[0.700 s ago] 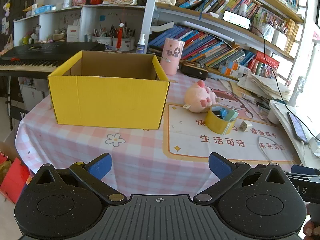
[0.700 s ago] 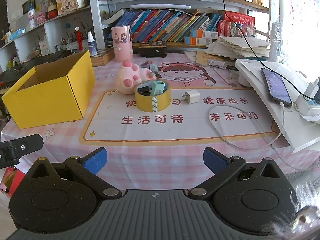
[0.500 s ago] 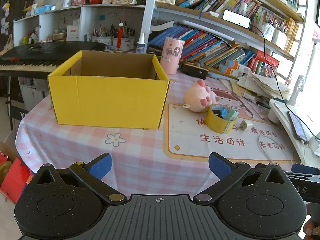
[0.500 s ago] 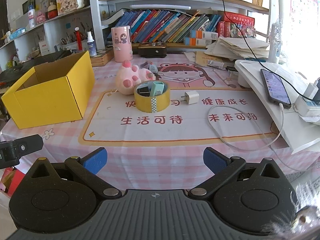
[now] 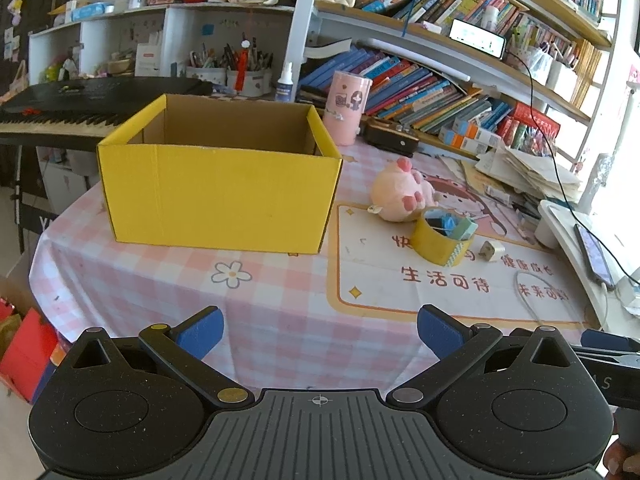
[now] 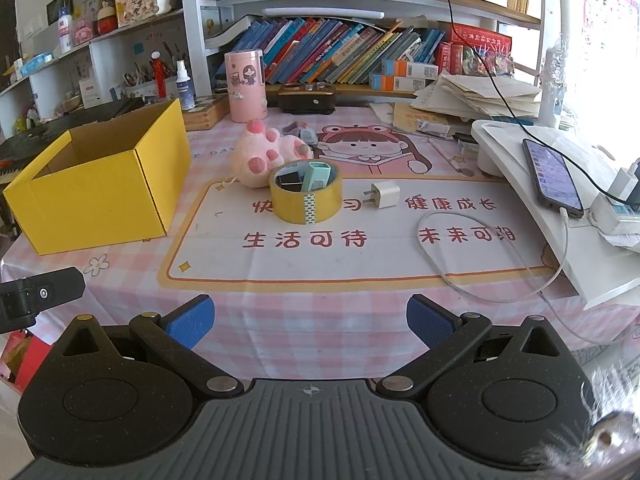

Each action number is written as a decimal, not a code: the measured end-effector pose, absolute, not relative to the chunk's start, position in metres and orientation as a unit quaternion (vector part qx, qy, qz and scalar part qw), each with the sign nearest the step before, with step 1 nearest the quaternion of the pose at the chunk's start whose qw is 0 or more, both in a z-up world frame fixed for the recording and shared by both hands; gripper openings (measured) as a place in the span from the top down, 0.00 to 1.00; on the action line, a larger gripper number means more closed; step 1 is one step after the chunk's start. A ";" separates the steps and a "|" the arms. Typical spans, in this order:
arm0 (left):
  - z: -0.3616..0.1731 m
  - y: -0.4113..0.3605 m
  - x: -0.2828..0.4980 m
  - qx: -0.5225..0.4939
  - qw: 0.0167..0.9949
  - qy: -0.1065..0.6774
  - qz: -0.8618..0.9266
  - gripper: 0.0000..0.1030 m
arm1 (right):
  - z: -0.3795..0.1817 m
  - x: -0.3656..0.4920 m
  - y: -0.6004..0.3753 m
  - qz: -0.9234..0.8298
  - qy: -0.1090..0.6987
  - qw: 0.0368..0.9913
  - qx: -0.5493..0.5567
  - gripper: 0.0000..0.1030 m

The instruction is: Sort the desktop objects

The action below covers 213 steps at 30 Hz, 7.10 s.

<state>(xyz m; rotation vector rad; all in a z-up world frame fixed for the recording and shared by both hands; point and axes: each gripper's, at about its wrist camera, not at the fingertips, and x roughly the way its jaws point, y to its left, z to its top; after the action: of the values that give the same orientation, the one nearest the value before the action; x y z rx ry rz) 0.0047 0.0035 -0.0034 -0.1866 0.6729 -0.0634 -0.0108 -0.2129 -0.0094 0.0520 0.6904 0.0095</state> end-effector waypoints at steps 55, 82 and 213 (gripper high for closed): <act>0.002 -0.005 0.009 -0.057 0.940 0.333 -0.036 0.00 | -0.008 -0.011 -0.214 0.007 0.337 0.941 0.031 0.00; 0.002 -0.025 0.029 -0.047 0.938 0.339 -0.050 0.00 | -0.009 0.006 -0.227 0.001 0.341 0.939 0.038 0.00; -0.004 -0.193 0.203 -0.083 0.949 0.304 0.003 0.13 | -0.024 0.210 -0.390 0.153 0.390 0.908 -0.005 0.61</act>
<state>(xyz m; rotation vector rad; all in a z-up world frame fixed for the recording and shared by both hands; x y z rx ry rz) 0.2031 -0.1926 -0.0045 -0.1680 0.6190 0.0071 0.2096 -0.3905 -0.0244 -0.0097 0.8048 0.3160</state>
